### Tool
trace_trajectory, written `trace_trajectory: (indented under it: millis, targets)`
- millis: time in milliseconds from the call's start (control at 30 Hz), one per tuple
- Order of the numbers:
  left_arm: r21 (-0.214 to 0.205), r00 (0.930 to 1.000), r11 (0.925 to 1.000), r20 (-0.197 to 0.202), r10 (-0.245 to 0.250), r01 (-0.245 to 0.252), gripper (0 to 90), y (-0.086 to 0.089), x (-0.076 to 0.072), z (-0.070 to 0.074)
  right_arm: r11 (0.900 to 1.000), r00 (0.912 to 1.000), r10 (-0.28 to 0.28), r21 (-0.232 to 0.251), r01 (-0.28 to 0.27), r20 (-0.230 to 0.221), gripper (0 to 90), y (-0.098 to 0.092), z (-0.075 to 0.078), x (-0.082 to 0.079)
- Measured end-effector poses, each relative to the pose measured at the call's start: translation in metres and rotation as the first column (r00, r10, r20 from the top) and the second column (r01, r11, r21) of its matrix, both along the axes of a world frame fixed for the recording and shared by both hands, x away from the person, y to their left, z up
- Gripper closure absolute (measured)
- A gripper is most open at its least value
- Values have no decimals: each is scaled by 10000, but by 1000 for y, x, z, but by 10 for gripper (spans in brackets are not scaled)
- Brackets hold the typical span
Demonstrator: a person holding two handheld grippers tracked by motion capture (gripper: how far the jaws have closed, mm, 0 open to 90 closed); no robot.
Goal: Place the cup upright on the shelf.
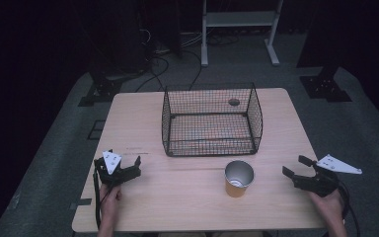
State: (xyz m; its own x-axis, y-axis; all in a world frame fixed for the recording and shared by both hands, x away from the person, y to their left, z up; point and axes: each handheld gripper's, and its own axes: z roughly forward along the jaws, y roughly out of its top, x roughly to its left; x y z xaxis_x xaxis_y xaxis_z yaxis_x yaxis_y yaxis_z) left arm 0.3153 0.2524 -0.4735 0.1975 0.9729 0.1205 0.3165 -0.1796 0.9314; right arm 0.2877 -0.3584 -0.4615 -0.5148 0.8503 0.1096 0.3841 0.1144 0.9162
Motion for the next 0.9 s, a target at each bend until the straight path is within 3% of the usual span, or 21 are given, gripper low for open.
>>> trace_trajectory:
  millis: [333,900]
  targets:
    - [22,10000,10000,44,-32,31,0,0,-2,0,9992,9991,399,34,-399,120,159,7,9,-4]
    - [38,10000,10000,30,-28,28,0,-1,-2,0,9889,9892,1460,-296,-1456,132,137,29,19,-28]
